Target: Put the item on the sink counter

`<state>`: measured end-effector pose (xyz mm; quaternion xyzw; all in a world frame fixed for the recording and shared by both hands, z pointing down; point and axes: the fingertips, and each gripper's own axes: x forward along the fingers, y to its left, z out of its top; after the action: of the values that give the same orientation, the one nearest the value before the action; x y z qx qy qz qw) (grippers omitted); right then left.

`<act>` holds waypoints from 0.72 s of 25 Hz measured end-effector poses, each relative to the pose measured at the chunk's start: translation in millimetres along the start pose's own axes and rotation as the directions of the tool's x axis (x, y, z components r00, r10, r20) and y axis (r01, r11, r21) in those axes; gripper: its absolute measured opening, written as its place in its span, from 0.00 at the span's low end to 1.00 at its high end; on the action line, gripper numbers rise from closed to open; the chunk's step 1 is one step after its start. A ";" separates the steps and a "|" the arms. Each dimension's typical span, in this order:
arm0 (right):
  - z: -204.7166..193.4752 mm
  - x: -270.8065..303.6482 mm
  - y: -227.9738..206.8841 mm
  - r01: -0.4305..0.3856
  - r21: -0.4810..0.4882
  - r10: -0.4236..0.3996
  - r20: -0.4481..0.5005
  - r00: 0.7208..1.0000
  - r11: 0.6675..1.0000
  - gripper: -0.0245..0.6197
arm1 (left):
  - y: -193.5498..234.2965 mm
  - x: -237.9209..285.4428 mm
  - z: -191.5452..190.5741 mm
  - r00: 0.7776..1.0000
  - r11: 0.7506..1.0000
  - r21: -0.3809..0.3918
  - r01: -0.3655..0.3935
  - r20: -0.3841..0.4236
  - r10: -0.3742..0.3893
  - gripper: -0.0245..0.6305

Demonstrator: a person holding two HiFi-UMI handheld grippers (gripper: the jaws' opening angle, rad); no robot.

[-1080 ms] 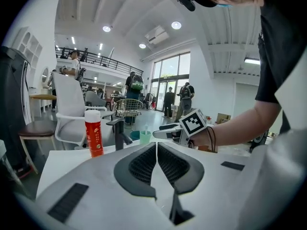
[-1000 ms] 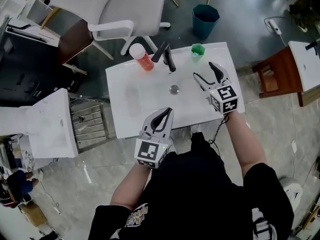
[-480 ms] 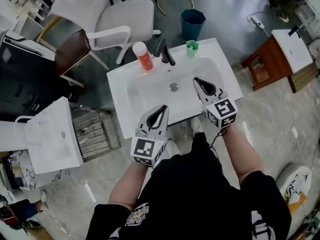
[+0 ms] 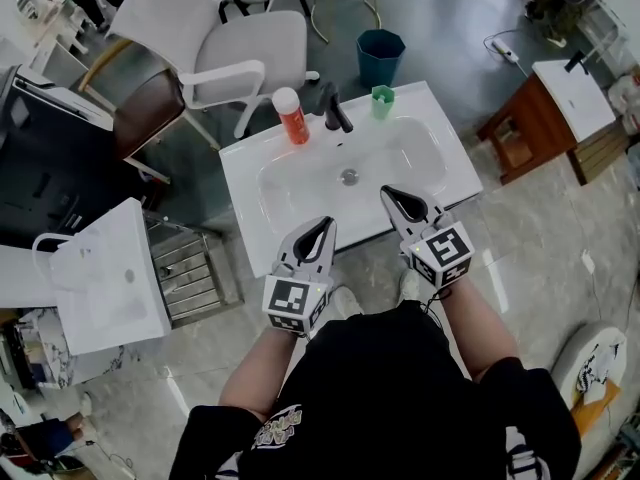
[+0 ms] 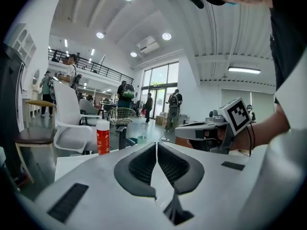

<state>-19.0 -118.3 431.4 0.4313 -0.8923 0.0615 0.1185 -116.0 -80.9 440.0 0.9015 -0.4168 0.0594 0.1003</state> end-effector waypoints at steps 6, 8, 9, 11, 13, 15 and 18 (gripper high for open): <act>-4.6 -17.6 14.2 -0.018 0.023 0.018 -0.005 1.000 1.000 0.12 | -14.5 0.4 -1.7 1.000 1.000 0.001 0.013 -0.002 -0.013 0.07; -6.8 -23.8 18.1 -0.027 0.032 0.027 -0.008 1.000 0.999 0.12 | -19.6 1.0 -1.6 1.000 1.000 0.001 0.013 -0.004 -0.013 0.07; -7.5 -26.1 19.9 -0.032 0.035 0.032 -0.007 0.999 0.999 0.12 | -21.6 1.3 -1.6 1.000 1.000 0.002 0.013 -0.005 -0.013 0.07; -8.6 -29.3 22.7 -0.041 0.039 0.041 -0.006 0.999 0.998 0.12 | -24.2 1.6 -2.1 1.000 1.000 0.006 0.011 -0.009 -0.011 0.07; -9.6 -31.6 23.4 -0.047 0.043 0.047 -0.007 0.999 0.998 0.12 | -25.7 2.4 -1.8 1.000 1.000 0.008 0.009 -0.011 -0.009 0.07; -9.9 -33.4 22.1 -0.049 0.045 0.049 -0.007 0.999 0.998 0.12 | -26.9 3.8 -1.4 1.000 1.000 0.010 0.008 -0.011 -0.008 0.07; -8.7 -34.8 19.5 -0.048 0.047 0.048 -0.001 0.999 0.998 0.12 | -27.9 5.7 -1.6 1.000 1.000 0.012 0.007 -0.014 -0.007 0.07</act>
<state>-12.0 -78.0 430.4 0.4124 -0.9005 0.0856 0.1080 -91.1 -67.2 439.0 0.9030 -0.4128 0.0678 0.0982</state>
